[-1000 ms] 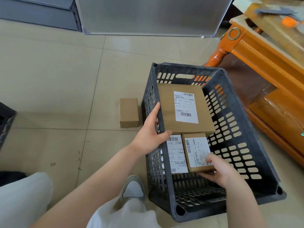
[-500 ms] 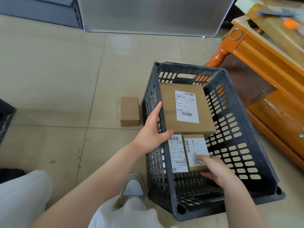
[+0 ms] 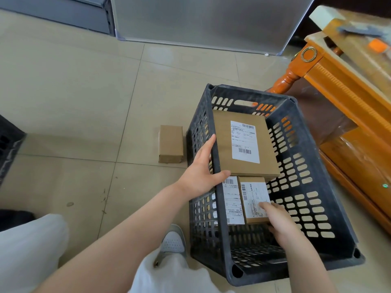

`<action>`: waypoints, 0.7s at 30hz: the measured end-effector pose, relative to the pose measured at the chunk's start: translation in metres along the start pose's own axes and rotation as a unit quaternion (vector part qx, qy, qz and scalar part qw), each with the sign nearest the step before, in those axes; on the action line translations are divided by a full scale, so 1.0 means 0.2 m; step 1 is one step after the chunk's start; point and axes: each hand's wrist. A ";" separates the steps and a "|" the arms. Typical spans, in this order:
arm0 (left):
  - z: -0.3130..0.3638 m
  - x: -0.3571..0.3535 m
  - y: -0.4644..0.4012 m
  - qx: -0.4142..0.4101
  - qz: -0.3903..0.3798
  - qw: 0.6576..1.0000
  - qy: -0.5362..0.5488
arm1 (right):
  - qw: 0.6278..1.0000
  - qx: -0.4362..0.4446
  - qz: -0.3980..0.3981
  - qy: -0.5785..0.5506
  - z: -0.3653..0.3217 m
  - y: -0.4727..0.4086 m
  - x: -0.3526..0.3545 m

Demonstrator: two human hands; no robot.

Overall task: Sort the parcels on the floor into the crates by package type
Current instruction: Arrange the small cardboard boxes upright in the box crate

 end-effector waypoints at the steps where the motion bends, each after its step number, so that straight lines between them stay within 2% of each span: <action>1: 0.01 0.01 0.00 0.001 -0.008 1.000 -0.001 | 1.000 -0.008 0.002 -0.022 -0.01 0.01 0.00; 4: 0.03 0.06 0.01 0.002 -0.026 1.000 0.010 | 1.000 -0.003 0.018 -0.021 -0.06 0.05 0.00; 7: 0.04 0.11 0.02 0.012 -0.035 0.999 0.025 | 0.997 0.035 0.059 0.018 -0.13 0.09 0.00; 10: 0.05 0.15 0.03 0.035 -0.036 0.996 0.072 | 0.995 0.071 0.064 0.022 -0.26 0.18 -0.02; 15: 0.01 0.25 0.04 0.082 0.014 0.990 0.115 | 0.986 0.155 0.056 0.024 -0.53 0.31 -0.12; 17: -0.03 0.30 0.05 0.106 0.035 0.987 0.112 | 0.975 0.216 0.055 0.024 -0.64 0.37 -0.20; 21: -0.16 0.42 0.06 0.185 0.127 0.966 0.127 | 0.952 0.301 0.040 0.027 -0.82 0.46 -0.40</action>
Point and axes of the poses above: each hand's wrist, its own y-axis away from the middle knuckle, its own x-axis out of the back of the hand, z = x × y, and after that the axes turned 4 degrees about y, right-handed
